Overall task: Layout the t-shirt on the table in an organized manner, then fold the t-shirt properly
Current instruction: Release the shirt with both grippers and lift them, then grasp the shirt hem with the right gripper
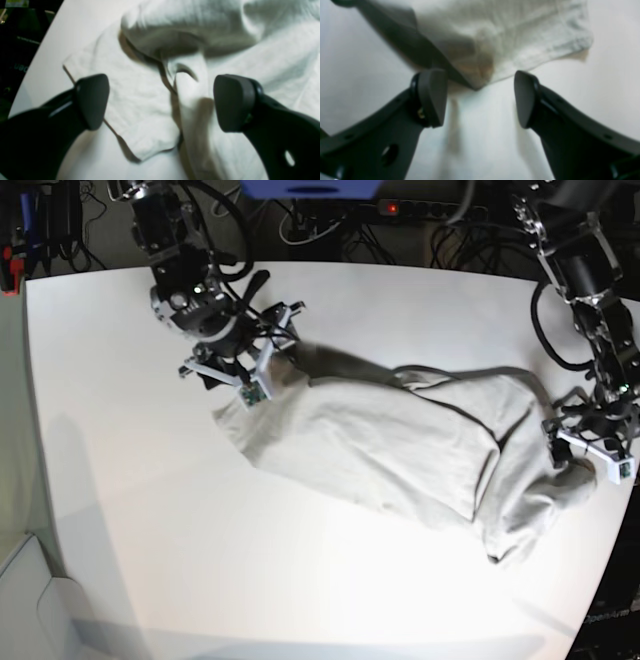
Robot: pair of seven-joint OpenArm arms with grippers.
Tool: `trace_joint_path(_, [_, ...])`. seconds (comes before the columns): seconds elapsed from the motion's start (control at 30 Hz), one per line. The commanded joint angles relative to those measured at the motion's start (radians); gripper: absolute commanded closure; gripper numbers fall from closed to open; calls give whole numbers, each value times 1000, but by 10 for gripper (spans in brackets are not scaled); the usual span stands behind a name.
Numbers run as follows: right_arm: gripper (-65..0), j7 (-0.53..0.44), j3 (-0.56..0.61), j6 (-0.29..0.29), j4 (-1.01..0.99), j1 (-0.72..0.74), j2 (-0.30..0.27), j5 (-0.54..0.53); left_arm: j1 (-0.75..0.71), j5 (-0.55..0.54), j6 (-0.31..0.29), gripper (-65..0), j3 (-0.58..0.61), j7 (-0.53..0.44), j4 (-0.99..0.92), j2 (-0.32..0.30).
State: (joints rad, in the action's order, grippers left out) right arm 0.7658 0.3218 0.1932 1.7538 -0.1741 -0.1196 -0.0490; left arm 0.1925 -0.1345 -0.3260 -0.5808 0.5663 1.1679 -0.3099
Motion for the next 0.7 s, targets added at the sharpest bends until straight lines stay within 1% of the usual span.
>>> trace_joint_path(0.0, [-427,-44,0,-11,8,9,-1,-7,22,-9,-2,-650,-3,-29,22,-18])
trace_joint_path(0.13, [-423,-104,7,-11,-19,9,1,-7,22,-9,-2,-650,-3,-29,20,-18])
trace_joint_path(0.27, [-423,-136,17,-11,-45,17,5,-7,22,-11,-2,-650,-3,-27,20,-18])
trace_joint_path(0.53, [-413,-144,55,-11,-145,81,5,-9,8,-14,-2,-650,-5,-30,22,-18])
trace_joint_path(0.57, [-399,-144,55,-11,-156,92,5,-9,6,-14,-2,-650,-11,-32,22,-18])
trace_joint_path(0.6, [-365,-144,55,-11,-171,109,5,-9,6,-14,-2,-650,-21,-30,22,-18])
trace_joint_path(0.63, [-315,-144,52,-11,-191,126,5,-9,6,-14,-2,-650,-32,-29,22,-16])
trace_joint_path(0.67, [-248,-144,49,-11,-213,144,5,-9,6,-14,-2,-650,-43,-27,22,-16])
